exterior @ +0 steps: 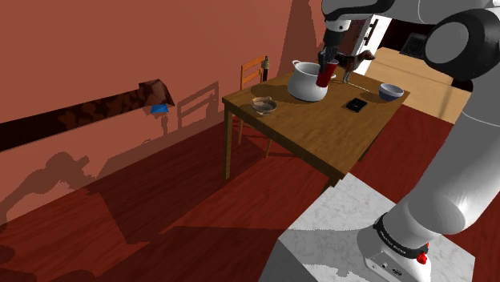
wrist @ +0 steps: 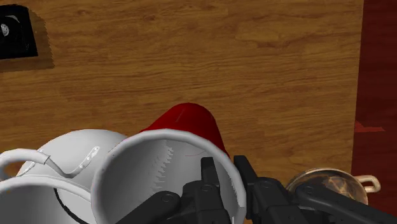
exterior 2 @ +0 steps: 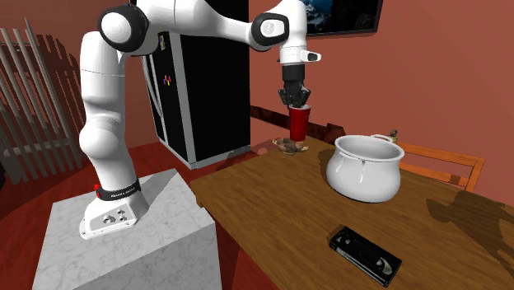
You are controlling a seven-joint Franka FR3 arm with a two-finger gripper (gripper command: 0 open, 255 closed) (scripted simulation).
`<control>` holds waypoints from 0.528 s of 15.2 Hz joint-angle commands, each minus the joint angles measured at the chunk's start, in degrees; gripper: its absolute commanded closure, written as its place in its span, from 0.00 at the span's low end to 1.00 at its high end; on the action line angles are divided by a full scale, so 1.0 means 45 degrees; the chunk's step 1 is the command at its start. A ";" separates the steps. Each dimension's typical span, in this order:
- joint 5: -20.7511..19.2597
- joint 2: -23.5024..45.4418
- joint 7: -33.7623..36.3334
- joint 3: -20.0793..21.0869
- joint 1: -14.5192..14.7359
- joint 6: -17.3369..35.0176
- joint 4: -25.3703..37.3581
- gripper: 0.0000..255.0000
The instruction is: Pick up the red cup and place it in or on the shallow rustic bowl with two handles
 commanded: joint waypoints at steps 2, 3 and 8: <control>-0.0027 0.0269 0.0824 0.0307 0.0490 -0.0271 0.0492 1.00; -0.0010 0.0431 0.1061 0.0401 0.0625 -0.0407 0.0770 1.00; 0.0121 0.1471 0.2185 0.0835 0.1250 -0.1215 0.2520 1.00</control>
